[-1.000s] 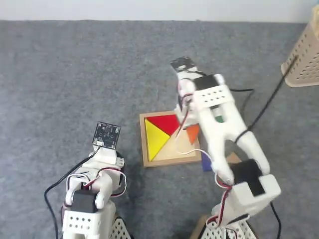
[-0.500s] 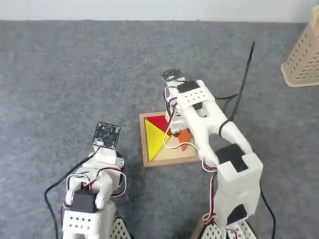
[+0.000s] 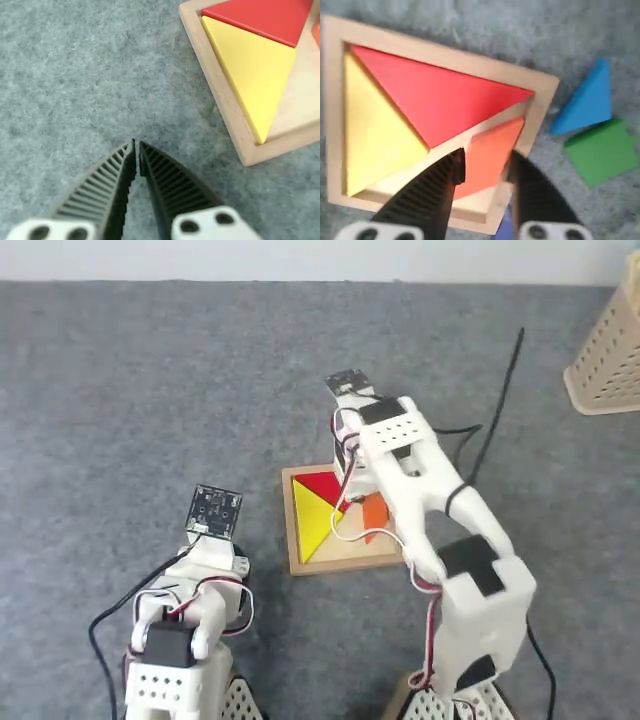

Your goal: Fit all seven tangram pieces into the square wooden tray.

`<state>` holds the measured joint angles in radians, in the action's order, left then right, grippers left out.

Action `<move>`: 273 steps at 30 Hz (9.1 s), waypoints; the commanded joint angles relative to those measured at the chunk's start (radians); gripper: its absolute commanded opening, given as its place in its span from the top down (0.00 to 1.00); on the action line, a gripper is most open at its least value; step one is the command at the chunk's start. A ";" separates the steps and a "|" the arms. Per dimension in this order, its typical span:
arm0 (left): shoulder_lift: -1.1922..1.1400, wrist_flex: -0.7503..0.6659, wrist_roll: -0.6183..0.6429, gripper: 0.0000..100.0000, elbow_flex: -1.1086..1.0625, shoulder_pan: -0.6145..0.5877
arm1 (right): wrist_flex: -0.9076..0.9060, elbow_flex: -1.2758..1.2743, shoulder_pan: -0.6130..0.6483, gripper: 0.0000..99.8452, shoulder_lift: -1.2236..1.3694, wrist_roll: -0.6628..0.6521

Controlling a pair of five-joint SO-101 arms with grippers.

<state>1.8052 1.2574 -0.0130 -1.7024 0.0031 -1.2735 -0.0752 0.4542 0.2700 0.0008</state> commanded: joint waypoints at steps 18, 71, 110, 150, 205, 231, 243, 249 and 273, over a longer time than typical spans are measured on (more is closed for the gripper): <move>0.020 0.006 0.006 0.99 0.018 -0.008 | 0.226 -0.259 -0.116 0.99 -0.065 -0.095; 0.020 0.006 0.006 0.99 0.018 -0.008 | -0.067 -0.230 -0.334 0.99 -0.309 -0.249; 0.020 0.006 0.006 0.99 0.018 -0.008 | 0.101 -0.606 -0.593 0.79 -0.403 -0.107; 0.020 0.006 0.006 0.99 0.018 -0.008 | 0.097 -0.192 -0.561 0.99 -0.056 0.244; 0.020 0.006 0.006 0.99 0.018 -0.008 | -0.050 -0.210 -0.424 0.99 -0.131 0.130; 0.020 0.006 0.006 0.99 0.018 -0.008 | 0.090 -0.068 0.021 0.99 -0.117 0.023; 0.020 0.006 0.006 0.99 0.018 -0.008 | 0.093 0.008 0.024 0.99 0.027 0.058; 0.020 0.006 0.006 0.99 0.018 -0.008 | 0.094 0.028 0.019 0.99 0.033 0.110; 0.020 0.006 0.006 0.99 0.018 -0.008 | -0.065 0.107 0.045 0.85 0.024 0.127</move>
<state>1.8052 1.2574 -0.0130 -1.7024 0.0015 -1.3165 -0.0199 0.4864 0.3099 0.1158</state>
